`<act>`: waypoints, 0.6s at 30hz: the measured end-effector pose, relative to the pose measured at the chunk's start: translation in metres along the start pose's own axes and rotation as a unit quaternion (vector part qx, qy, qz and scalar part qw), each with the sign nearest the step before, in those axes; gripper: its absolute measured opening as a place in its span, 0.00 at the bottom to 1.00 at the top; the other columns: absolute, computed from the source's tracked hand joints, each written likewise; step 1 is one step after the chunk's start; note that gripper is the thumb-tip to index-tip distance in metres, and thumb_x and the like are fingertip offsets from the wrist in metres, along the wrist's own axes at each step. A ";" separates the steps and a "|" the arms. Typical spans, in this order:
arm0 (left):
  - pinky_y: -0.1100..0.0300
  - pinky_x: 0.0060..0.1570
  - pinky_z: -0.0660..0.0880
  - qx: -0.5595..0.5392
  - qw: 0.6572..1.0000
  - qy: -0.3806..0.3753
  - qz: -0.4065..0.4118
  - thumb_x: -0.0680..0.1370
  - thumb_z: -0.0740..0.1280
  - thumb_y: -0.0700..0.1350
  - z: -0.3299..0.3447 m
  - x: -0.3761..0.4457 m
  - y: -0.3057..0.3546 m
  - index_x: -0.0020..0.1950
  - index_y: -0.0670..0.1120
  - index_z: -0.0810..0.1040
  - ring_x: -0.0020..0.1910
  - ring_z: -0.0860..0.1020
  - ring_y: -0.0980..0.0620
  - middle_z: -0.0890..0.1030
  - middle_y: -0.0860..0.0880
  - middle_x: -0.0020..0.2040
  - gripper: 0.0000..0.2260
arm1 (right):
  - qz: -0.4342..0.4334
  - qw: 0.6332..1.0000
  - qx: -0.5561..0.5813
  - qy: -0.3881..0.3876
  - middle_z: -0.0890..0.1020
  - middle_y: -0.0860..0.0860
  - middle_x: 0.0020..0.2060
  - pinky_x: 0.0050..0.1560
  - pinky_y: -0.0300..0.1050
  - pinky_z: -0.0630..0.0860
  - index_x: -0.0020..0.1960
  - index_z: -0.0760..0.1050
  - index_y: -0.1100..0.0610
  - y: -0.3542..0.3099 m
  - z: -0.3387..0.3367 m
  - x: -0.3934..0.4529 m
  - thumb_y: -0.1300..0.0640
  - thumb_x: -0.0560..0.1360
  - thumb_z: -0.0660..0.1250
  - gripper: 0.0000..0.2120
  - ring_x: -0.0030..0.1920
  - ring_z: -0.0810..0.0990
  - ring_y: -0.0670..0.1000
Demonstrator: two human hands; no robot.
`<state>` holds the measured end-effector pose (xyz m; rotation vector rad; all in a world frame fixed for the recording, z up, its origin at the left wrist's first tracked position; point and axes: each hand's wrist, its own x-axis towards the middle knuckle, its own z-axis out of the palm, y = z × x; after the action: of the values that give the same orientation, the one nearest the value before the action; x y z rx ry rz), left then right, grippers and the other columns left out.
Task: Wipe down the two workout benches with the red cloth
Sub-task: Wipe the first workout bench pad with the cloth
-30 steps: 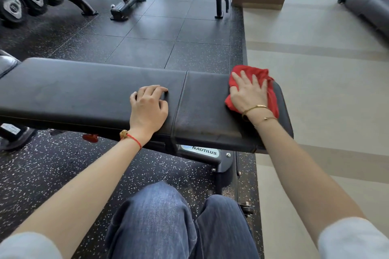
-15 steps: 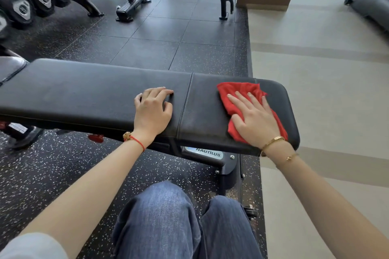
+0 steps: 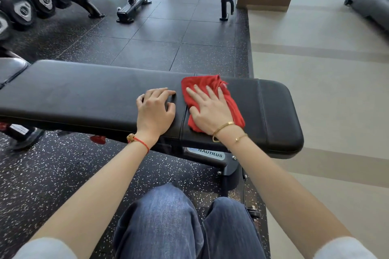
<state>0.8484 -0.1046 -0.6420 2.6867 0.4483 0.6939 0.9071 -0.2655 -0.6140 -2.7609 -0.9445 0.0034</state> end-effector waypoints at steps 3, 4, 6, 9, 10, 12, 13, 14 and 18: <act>0.47 0.69 0.61 -0.003 1.000 -0.004 0.013 0.76 0.63 0.45 0.000 -0.001 -0.004 0.62 0.54 0.79 0.67 0.72 0.52 0.79 0.54 0.64 0.15 | -0.027 1.000 -0.005 0.010 0.57 0.44 0.78 0.77 0.55 0.40 0.78 0.54 0.43 0.006 0.000 -0.038 0.46 0.79 0.54 0.28 0.78 0.52 0.53; 0.47 0.69 0.61 -0.006 1.000 -0.006 0.016 0.76 0.63 0.44 0.000 -0.002 -0.005 0.62 0.54 0.79 0.67 0.72 0.52 0.79 0.54 0.65 0.16 | -0.021 1.000 -0.009 0.017 0.58 0.43 0.77 0.77 0.54 0.41 0.78 0.55 0.42 0.014 -0.002 -0.048 0.46 0.78 0.54 0.28 0.78 0.53 0.52; 0.48 0.70 0.60 -0.008 1.000 -0.010 0.018 0.77 0.63 0.45 0.000 -0.002 -0.006 0.63 0.54 0.79 0.68 0.71 0.52 0.78 0.54 0.66 0.16 | 0.010 0.999 -0.023 0.029 0.59 0.43 0.77 0.77 0.54 0.42 0.77 0.56 0.42 0.037 -0.008 -0.061 0.46 0.77 0.55 0.28 0.78 0.54 0.52; 0.47 0.71 0.59 -0.007 1.000 -0.012 0.016 0.78 0.62 0.44 0.002 -0.002 -0.006 0.64 0.54 0.78 0.69 0.71 0.52 0.78 0.53 0.66 0.16 | 0.094 0.994 -0.041 0.029 0.59 0.44 0.77 0.77 0.56 0.42 0.77 0.57 0.42 0.075 -0.018 -0.057 0.46 0.77 0.54 0.28 0.77 0.55 0.52; 0.47 0.71 0.59 -0.008 1.000 -0.010 0.014 0.77 0.62 0.44 0.002 -0.002 -0.005 0.64 0.53 0.78 0.69 0.71 0.52 0.78 0.53 0.66 0.16 | 0.124 0.991 -0.039 0.024 0.59 0.44 0.77 0.77 0.56 0.41 0.77 0.56 0.42 0.086 -0.021 -0.049 0.47 0.78 0.54 0.27 0.78 0.54 0.53; 0.46 0.72 0.60 -0.004 1.000 -0.006 0.011 0.77 0.62 0.44 0.003 -0.003 -0.002 0.63 0.53 0.78 0.68 0.71 0.51 0.78 0.52 0.66 0.16 | 0.168 0.985 -0.030 0.016 0.56 0.44 0.78 0.77 0.57 0.40 0.78 0.55 0.43 0.094 -0.024 -0.026 0.47 0.79 0.52 0.27 0.78 0.52 0.54; 0.45 0.71 0.60 -0.001 1.000 -0.004 0.010 0.77 0.62 0.44 0.004 -0.003 -0.001 0.63 0.53 0.79 0.68 0.72 0.51 0.78 0.52 0.65 0.16 | 0.182 0.983 -0.028 0.013 0.55 0.44 0.78 0.77 0.57 0.40 0.78 0.54 0.43 0.092 -0.022 -0.014 0.47 0.80 0.51 0.26 0.78 0.51 0.54; 0.45 0.71 0.61 0.000 1.000 -0.002 0.008 0.77 0.62 0.44 0.003 -0.003 0.000 0.62 0.53 0.79 0.68 0.72 0.51 0.78 0.53 0.65 0.16 | 0.189 0.982 -0.026 0.010 0.55 0.45 0.78 0.77 0.58 0.40 0.78 0.53 0.43 0.085 -0.020 -0.002 0.47 0.80 0.50 0.26 0.78 0.51 0.55; 0.45 0.71 0.60 0.003 1.000 -0.004 0.005 0.76 0.62 0.44 0.003 -0.002 0.001 0.62 0.53 0.78 0.67 0.72 0.51 0.78 0.53 0.65 0.16 | 0.158 0.987 -0.021 0.010 0.54 0.47 0.78 0.76 0.58 0.40 0.78 0.53 0.45 0.041 -0.010 0.014 0.47 0.80 0.50 0.27 0.78 0.52 0.56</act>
<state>0.8481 -0.1066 -0.6452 2.6971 0.4358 0.6856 0.9442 -0.2907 -0.6121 -2.9128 -0.4985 0.0079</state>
